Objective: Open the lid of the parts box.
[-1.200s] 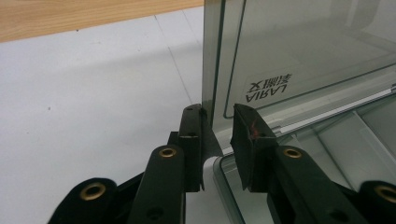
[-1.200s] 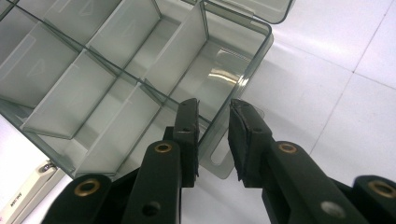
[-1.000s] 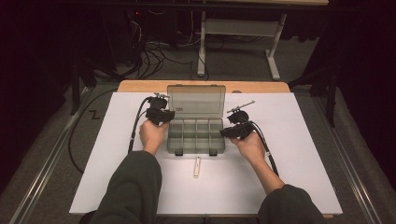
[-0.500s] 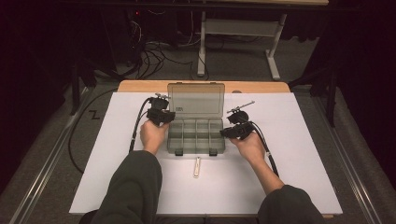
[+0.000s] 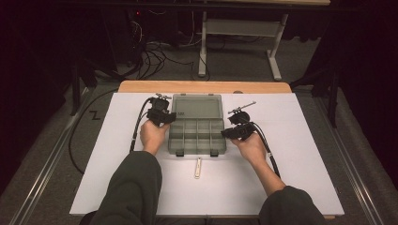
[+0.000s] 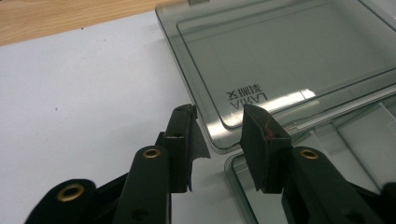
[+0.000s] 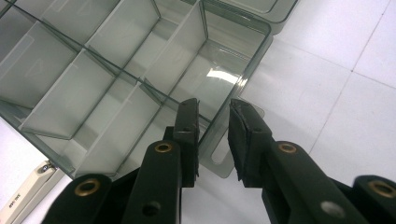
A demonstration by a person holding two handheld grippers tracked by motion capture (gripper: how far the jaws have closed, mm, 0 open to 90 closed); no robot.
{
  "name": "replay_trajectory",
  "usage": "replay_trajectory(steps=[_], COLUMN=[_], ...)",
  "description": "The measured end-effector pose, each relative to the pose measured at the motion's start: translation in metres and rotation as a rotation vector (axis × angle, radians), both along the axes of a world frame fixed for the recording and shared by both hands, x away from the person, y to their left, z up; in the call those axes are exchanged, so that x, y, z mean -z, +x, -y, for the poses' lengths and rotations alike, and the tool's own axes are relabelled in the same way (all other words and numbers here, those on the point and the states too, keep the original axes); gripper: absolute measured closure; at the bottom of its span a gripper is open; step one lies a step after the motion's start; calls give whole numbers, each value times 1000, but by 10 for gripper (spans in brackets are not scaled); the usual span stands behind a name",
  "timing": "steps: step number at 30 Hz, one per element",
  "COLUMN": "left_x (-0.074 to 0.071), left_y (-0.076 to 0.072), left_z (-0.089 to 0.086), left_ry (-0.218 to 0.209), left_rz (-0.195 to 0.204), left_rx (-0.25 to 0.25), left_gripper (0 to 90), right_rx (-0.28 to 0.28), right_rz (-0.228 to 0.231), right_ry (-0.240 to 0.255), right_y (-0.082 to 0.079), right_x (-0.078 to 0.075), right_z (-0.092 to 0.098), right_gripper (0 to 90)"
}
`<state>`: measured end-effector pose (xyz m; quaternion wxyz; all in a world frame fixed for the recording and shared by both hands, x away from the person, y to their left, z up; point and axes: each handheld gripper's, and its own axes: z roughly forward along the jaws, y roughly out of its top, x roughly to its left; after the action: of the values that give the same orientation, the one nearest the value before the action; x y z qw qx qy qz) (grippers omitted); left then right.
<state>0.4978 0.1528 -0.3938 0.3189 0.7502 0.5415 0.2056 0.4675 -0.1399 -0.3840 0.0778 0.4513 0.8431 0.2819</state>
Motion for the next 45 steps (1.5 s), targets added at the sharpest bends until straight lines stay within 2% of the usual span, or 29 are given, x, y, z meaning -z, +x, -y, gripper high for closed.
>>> replay_trajectory(steps=[10,13,14,22,32,35,39,43,45], left_x=[-8,-10,-11,-20,-22,-23,-24,-25,-24], left_y=[-7,-10,-11,-19,-32,-35,-40,-47,-53], left_z=[0,0,0,-3,-8,-12,-15,-17,-18], left_ry=[-5,-1,0,-11,-23,-35,-28,-51,-47], left_rz=[9,8,9,9,0,-5,-11,0,8], left_rx=[33,46,50,78,102,104,122,132,131], left_gripper=[535,507,498,493,455,443,429,412,408], right_rx=[1,-2,-6,-21,-38,-42,-64,-81,-83], right_rz=[-2,6,20,33,25,15,16,30,30], right_ry=[2,-7,-23,-27,-9,11,46,39,40], right_y=[0,-1,-2,-3,-2,-2,-3,-8,-9], right_x=[0,0,0,0,-1,-1,-3,-2,-1], right_z=[0,-1,-3,-2,-1,1,3,4,5], right_gripper=[755,753,753,751,716,701,680,679,675])
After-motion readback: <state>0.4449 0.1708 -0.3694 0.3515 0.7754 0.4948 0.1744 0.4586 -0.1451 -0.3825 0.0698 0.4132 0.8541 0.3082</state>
